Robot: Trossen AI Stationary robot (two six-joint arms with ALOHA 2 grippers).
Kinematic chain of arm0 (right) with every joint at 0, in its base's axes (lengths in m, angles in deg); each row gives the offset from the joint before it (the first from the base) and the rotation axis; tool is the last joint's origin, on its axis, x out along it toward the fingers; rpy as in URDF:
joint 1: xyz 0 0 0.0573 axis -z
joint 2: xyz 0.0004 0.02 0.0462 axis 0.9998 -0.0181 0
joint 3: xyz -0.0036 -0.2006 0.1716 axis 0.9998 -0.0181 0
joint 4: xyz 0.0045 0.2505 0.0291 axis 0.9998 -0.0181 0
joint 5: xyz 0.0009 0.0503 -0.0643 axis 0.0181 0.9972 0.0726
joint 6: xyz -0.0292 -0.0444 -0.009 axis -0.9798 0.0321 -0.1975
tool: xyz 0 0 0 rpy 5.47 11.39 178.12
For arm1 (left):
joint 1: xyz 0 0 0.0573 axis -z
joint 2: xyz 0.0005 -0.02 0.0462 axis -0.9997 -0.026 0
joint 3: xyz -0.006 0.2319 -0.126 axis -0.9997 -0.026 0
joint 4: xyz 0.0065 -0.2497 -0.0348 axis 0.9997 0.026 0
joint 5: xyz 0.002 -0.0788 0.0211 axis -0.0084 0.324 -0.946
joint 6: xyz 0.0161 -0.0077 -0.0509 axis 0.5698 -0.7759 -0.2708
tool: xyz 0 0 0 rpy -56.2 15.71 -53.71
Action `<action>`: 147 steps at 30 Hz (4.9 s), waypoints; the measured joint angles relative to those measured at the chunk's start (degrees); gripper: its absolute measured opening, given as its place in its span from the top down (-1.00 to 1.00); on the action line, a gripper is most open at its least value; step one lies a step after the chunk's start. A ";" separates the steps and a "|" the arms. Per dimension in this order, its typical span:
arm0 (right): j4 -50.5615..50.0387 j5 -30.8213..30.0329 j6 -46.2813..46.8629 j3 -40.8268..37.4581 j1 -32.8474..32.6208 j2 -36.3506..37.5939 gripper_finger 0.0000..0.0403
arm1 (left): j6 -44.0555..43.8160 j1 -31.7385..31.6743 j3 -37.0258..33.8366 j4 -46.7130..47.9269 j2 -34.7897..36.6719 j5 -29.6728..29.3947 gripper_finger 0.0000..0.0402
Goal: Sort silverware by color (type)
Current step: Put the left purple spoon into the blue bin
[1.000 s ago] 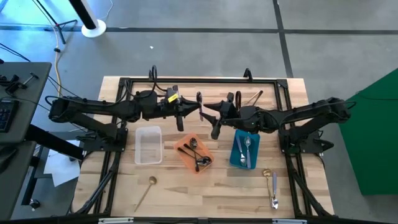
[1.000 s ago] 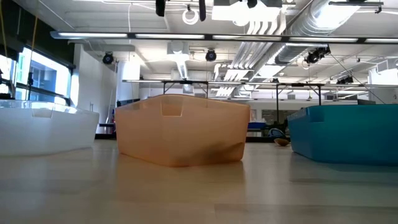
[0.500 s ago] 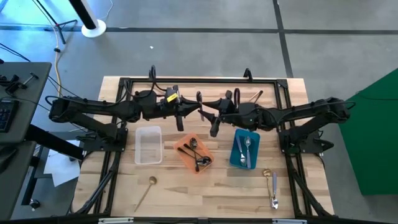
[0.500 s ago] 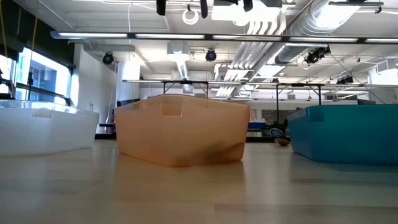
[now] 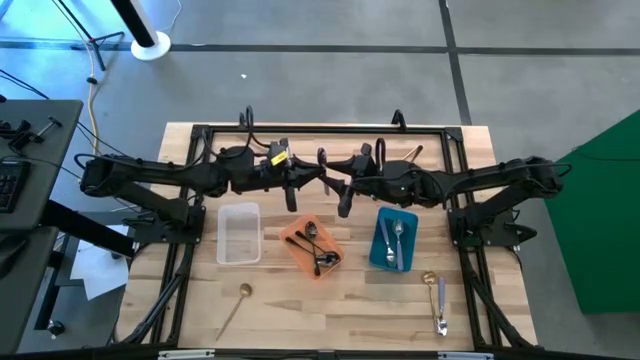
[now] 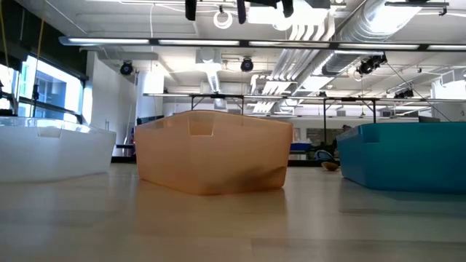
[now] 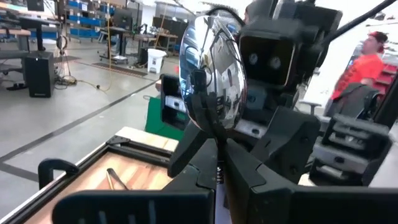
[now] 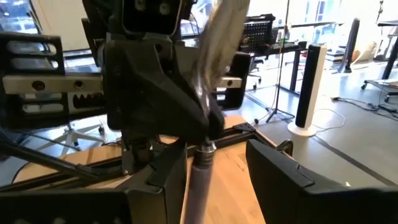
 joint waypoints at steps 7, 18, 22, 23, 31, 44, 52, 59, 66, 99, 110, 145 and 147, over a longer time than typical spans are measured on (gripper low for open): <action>-0.98 1.38 -0.03 -0.02 0.42 -0.09 0.25 | 0.48 -0.02 0.00 -2.12 -1.77 -0.39 1.00; -1.70 0.17 0.00 -0.02 0.50 -0.09 0.47 | 0.66 -0.44 -0.02 0.94 -0.64 -1.14 1.00; -1.66 0.13 -0.03 -0.02 0.51 -0.07 0.69 | 0.57 -0.44 -0.02 0.83 -0.64 -1.25 1.00; -1.64 0.09 -0.02 -0.02 0.51 -0.07 0.75 | 0.58 -0.44 -0.02 0.76 -0.64 -1.22 1.00; -1.92 0.18 1.53 -0.01 0.73 0.02 0.90 | 1.03 -0.44 -0.04 0.72 -0.64 -1.31 1.00; -2.09 0.42 1.23 0.00 0.73 0.02 0.89 | 1.02 -0.44 -0.03 0.87 -0.64 -1.59 0.97; -2.29 0.44 0.87 0.00 0.70 0.00 0.89 | -0.67 -0.44 -0.02 1.24 -0.61 0.26 0.64; -2.31 0.42 0.88 0.00 0.73 -0.02 0.89 | -2.49 -0.44 -0.02 1.35 -0.61 0.48 0.25; -3.32 0.44 0.97 0.00 0.71 0.26 0.89 | 2.12 -0.44 -0.02 5.45 0.80 1.99 0.16; 1.39 -0.32 -0.20 -24.41 -3.56 35.13 0.89 | -0.68 -1.90 -14.91 8.50 29.07 -4.64 0.18; 1.40 0.86 -0.64 -24.41 -3.56 35.11 0.90 | -0.98 -1.90 -14.91 8.54 29.07 -4.79 0.18; 1.36 1.93 -0.58 -24.46 -3.56 34.86 0.90 | -1.05 -1.90 -14.88 10.25 28.46 -4.79 0.18; 1.36 1.93 0.57 -24.46 -3.56 34.86 0.90 | -1.05 -1.90 -14.88 10.25 28.46 -4.79 0.18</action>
